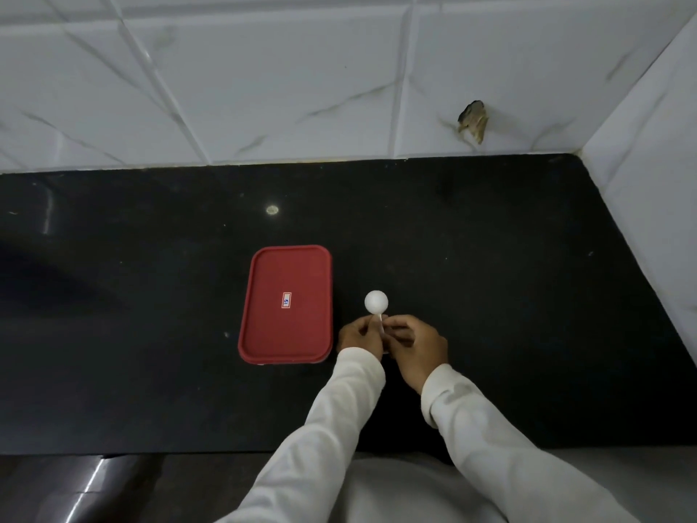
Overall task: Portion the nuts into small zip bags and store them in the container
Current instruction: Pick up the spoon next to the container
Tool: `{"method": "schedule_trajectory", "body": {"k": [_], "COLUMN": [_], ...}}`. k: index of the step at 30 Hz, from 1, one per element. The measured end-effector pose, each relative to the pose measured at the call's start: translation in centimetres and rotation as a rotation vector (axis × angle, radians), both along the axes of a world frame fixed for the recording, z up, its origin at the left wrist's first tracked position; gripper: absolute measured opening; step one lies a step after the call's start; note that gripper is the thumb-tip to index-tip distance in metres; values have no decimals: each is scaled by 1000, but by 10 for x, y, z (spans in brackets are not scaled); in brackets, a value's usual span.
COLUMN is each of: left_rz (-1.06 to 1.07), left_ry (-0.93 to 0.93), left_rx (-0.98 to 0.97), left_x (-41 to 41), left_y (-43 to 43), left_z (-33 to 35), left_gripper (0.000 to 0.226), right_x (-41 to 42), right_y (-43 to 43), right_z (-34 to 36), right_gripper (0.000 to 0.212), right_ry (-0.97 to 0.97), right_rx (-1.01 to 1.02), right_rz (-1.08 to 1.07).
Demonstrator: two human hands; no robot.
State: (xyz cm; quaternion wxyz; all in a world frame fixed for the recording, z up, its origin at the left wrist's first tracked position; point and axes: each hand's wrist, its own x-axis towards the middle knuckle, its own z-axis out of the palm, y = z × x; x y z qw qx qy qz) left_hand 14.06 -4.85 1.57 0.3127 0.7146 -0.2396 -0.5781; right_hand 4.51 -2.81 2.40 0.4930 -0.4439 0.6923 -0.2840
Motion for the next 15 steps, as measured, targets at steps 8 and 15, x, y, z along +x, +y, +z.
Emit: {"method": "schedule_trajectory", "body": {"k": [8,15], "left_rz": [-40,-72], "left_ry": [-227,-166], "left_rx": [-95,-129], "left_x": [0,1], "left_y": [19,27], "left_z": [4,0], "left_gripper": [40,36], "right_x": [9,17], "right_y": [-19,-22], "right_z": [-10,-13], "right_gripper": [14,12], "right_ry": [78,171], "right_rx": [123,139], "right_rz": [-75,-61]}}
